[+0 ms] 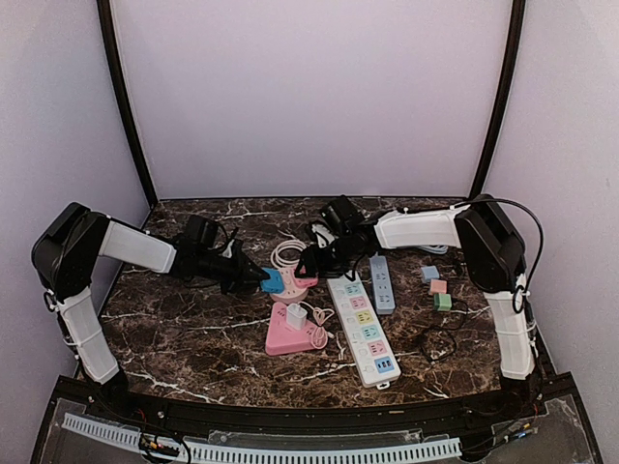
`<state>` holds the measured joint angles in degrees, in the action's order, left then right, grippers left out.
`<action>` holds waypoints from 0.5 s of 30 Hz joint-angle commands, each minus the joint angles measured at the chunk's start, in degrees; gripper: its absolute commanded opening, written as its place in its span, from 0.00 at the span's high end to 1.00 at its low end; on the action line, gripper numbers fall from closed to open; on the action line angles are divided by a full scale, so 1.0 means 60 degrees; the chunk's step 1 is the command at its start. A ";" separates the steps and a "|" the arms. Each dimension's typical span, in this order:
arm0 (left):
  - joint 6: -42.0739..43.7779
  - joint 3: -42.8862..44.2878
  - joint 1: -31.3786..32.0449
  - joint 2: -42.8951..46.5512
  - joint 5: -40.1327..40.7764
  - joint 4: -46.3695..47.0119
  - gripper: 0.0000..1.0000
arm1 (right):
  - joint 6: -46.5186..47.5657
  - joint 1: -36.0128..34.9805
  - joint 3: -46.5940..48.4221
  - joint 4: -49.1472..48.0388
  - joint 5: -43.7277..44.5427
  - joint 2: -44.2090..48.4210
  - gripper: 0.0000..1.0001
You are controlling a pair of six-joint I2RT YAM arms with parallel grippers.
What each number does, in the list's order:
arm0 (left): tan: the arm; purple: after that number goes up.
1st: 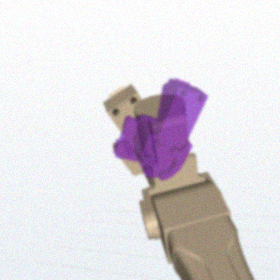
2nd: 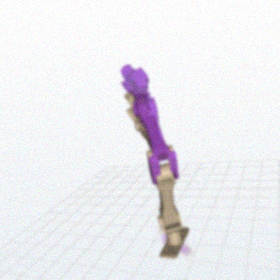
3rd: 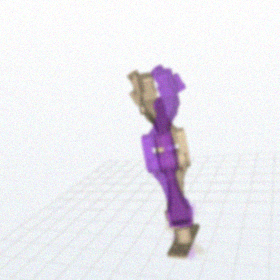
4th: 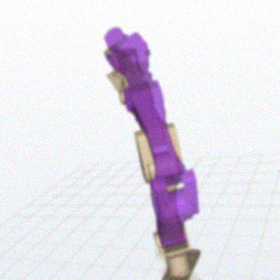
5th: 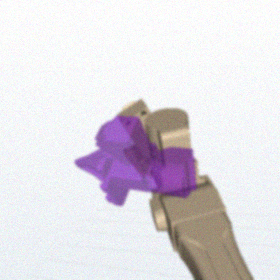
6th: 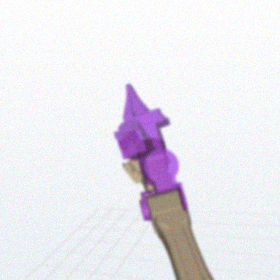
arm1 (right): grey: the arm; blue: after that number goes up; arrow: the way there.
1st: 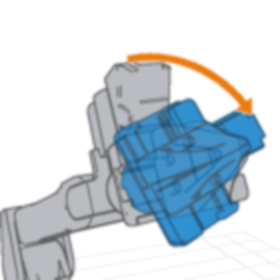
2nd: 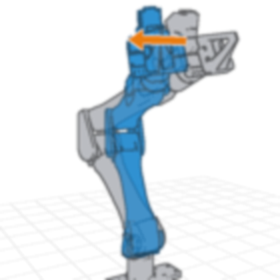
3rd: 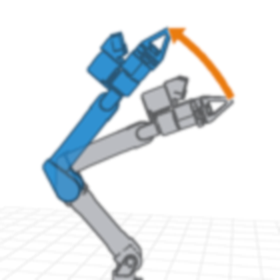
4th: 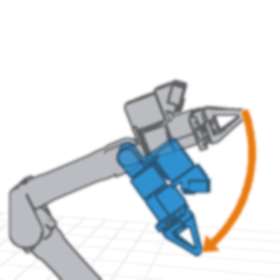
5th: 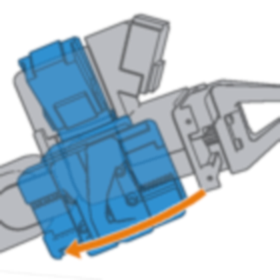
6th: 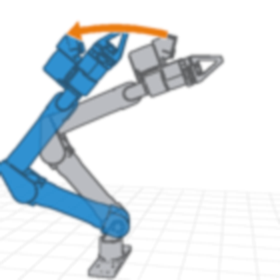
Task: Pull the plug off the socket
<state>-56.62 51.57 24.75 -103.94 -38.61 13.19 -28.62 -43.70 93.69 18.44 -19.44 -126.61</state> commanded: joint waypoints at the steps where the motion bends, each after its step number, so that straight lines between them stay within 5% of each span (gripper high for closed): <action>1: 0.0029 -0.0145 0.0132 0.0017 0.0162 -0.0191 0.88 | 0.0024 -0.0070 -0.0161 -0.0121 0.0003 -0.0311 0.46; 8: -0.0158 -0.0308 0.0152 0.0079 -0.0148 0.0514 0.96 | 0.0013 -0.0069 -0.0161 -0.0049 0.0037 -0.0403 0.46; 15: -0.0877 -0.0878 0.0152 0.0361 -0.0528 0.2811 1.00 | -0.0024 -0.0070 -0.0218 0.0038 0.0189 -0.0425 0.46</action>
<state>-59.66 48.23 24.80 -103.94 -40.01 21.02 -28.97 -43.70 93.69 18.22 -19.27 -126.72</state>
